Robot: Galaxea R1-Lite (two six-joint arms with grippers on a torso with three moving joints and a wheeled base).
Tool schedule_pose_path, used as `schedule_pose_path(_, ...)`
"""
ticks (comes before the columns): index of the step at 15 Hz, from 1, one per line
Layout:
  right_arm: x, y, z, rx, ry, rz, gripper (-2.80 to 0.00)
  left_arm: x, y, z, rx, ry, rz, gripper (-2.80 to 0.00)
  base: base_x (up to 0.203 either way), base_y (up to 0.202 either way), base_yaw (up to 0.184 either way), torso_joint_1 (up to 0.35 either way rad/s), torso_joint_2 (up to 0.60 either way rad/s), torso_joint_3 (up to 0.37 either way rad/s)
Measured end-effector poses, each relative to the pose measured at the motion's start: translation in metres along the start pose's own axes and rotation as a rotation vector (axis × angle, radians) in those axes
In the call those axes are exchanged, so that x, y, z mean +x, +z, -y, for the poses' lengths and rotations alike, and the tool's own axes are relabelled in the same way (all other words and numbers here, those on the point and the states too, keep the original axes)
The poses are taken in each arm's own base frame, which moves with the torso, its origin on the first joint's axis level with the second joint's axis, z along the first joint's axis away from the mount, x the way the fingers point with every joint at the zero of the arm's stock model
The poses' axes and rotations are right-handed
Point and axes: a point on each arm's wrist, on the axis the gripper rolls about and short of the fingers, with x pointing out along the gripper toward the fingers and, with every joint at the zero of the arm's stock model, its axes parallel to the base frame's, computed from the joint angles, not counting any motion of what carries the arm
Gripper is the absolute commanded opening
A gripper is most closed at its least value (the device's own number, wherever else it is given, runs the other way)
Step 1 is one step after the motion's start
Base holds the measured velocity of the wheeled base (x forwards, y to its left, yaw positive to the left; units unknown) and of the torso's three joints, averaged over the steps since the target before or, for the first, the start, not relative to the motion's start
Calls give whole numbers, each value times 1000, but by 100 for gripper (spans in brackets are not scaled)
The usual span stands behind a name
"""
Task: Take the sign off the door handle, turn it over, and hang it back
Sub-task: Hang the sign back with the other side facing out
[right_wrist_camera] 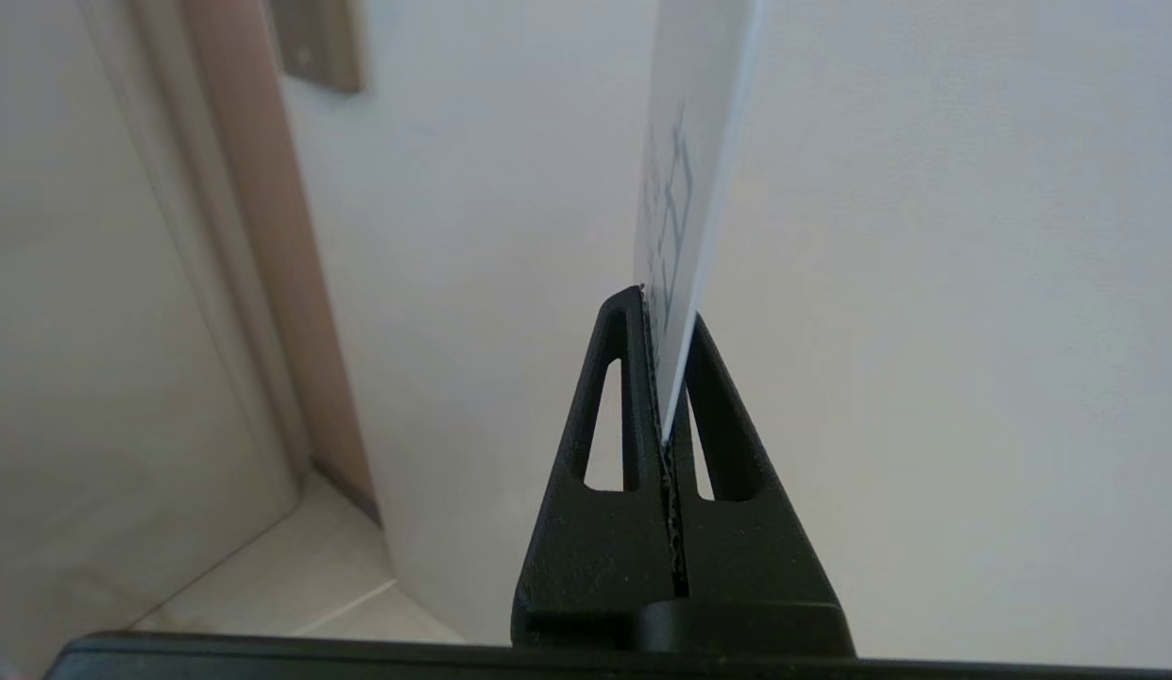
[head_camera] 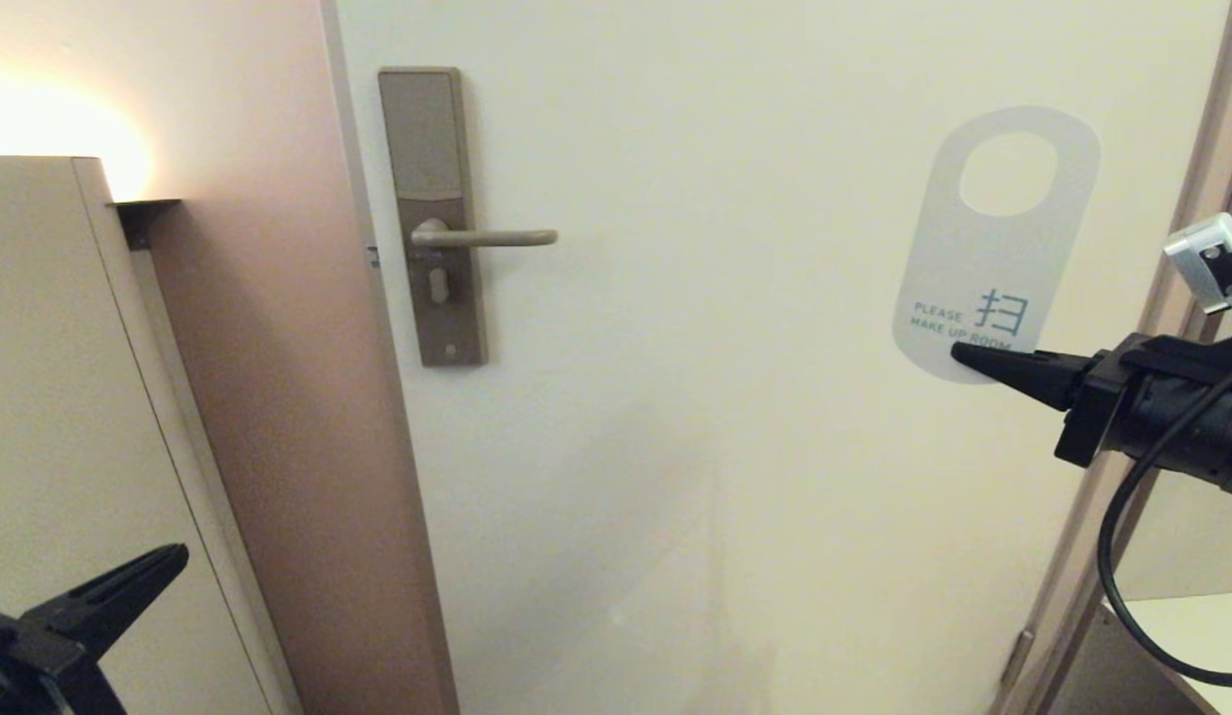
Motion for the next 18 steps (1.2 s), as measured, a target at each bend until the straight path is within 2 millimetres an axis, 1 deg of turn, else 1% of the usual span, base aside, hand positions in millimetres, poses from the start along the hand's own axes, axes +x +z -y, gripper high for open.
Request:
schedule_pose_path(2, -1, 1, 1, -1, -5, 3, -280, -18, -21, 4, -22, 50, -47, -280, 0, 0, 0, 0, 0, 0)
schedule_pose_path(5, -5, 0, 5, 2, -28, 5, -280, -40, -49, 10, -42, 84, -95, -280, 0, 0, 0, 0, 0, 0)
schedule_pose_path(7, -9, -2, 8, 7, -51, 4, -280, -53, -62, 14, -58, 125, -104, -280, 0, 0, 0, 0, 0, 0)
schedule_pose_path(9, -13, -5, 8, 12, -63, -3, -280, -65, -73, 16, -67, 204, -109, -280, 0, 0, 0, 0, 0, 0)
schedule_pose_path(11, -17, -7, 7, 13, -66, -3, -280, -70, -79, 16, -40, 290, -88, -280, 0, 0, 0, 0, 0, 0)
schedule_pose_path(13, -20, -8, 7, 14, -76, -2, -280, -71, -84, 17, 8, 294, -101, -280, 0, 0, 0, 0, 0, 0)
schedule_pose_path(15, -26, -11, 7, 17, -89, -4, -280, -72, -85, 17, 48, 287, -99, -280, 0, 0, 0, 0, 0, 0)
schedule_pose_path(18, -40, -22, -1, 27, -94, -14, -280, -72, -86, 18, 91, 260, -97, -280, 0, 0, 0, 0, 0, 0)
